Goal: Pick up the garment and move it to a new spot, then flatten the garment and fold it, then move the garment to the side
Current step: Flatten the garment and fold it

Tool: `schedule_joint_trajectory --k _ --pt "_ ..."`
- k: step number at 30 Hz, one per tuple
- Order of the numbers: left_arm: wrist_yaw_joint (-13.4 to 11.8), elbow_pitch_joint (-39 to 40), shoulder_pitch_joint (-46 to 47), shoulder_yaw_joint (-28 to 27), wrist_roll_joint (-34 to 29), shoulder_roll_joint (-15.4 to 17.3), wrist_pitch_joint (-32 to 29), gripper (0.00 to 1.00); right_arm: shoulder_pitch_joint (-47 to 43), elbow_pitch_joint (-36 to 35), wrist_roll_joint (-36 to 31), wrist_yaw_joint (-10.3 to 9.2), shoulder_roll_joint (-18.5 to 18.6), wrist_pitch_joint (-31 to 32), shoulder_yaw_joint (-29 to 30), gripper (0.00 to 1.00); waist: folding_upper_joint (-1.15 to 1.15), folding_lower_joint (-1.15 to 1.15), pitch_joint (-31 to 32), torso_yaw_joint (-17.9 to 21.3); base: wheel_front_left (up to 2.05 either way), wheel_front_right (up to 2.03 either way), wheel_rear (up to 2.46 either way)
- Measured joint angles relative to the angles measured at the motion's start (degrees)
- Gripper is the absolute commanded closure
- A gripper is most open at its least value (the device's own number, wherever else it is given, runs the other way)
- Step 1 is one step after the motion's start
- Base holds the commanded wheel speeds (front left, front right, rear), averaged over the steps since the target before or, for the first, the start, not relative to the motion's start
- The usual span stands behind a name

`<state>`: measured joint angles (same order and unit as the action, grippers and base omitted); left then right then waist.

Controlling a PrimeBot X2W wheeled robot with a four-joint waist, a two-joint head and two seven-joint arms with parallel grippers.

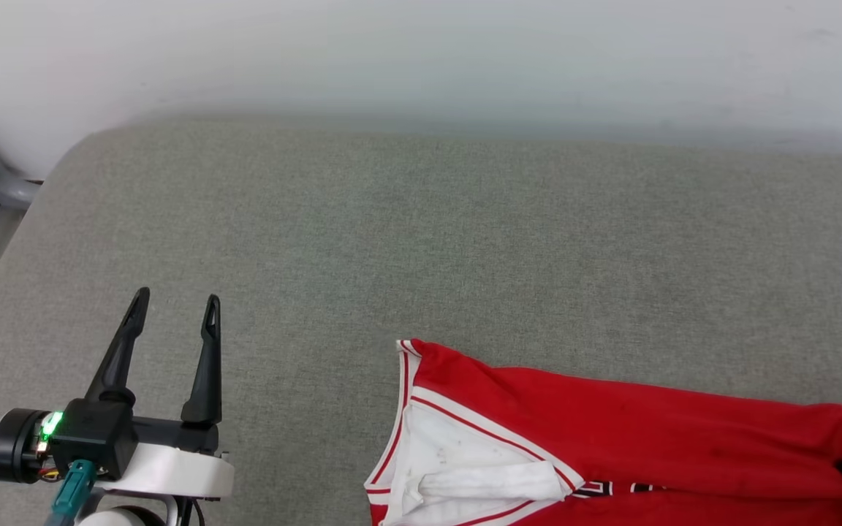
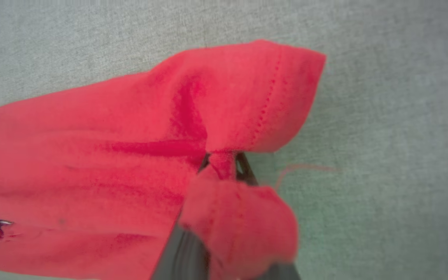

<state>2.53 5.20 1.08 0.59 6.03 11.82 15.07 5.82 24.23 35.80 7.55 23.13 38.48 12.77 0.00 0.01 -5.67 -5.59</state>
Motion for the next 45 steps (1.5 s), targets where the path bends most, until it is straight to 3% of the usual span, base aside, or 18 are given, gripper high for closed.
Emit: schedule_joint_trajectory --k 9,19,25,31,35,45 --pt "0.87 -1.04 -1.88 -0.58 -0.76 -1.62 0.0 0.0 -2.04 -4.88 3.08 -0.04 0.8 0.15 -2.88 1.0 0.0 0.0 2.89 0.67 0.0 0.0 0.0" --pt "1.49 -1.14 -3.31 -1.59 -1.0 -2.94 0.0 0.0 -7.34 -18.78 5.8 -0.04 -0.98 6.31 -7.97 1.0 0.0 -0.01 5.07 0.76 0.0 0.0 0.0" --pt "1.89 -1.15 -3.83 -2.24 -1.29 -3.46 0.0 0.0 -8.4 -25.73 6.66 -0.04 -5.03 10.71 -11.48 1.0 0.0 -0.01 5.68 0.11 0.0 0.0 0.0" --pt "2.32 -1.34 -4.11 -2.42 -1.76 -3.97 0.0 0.0 -7.71 -28.36 6.99 -0.04 -11.96 12.6 -16.33 1.0 0.0 -0.01 6.12 -0.84 0.0 0.0 0.0" --pt "2.55 -1.48 -4.15 -2.47 -1.91 -4.1 0.0 0.0 -6.48 -27.91 7.09 -0.04 -16.7 13.33 -18.22 1.0 0.0 -0.01 6.48 -1.76 0.0 0.0 0.0" --pt "3.11 -1.98 -4.33 -2.59 -2.33 -4.28 0.0 0.0 -2.45 -22.36 8.34 -0.04 -20.01 9.98 -22.74 1.0 0.0 -0.01 7.26 -4.4 0.0 0.0 0.0"
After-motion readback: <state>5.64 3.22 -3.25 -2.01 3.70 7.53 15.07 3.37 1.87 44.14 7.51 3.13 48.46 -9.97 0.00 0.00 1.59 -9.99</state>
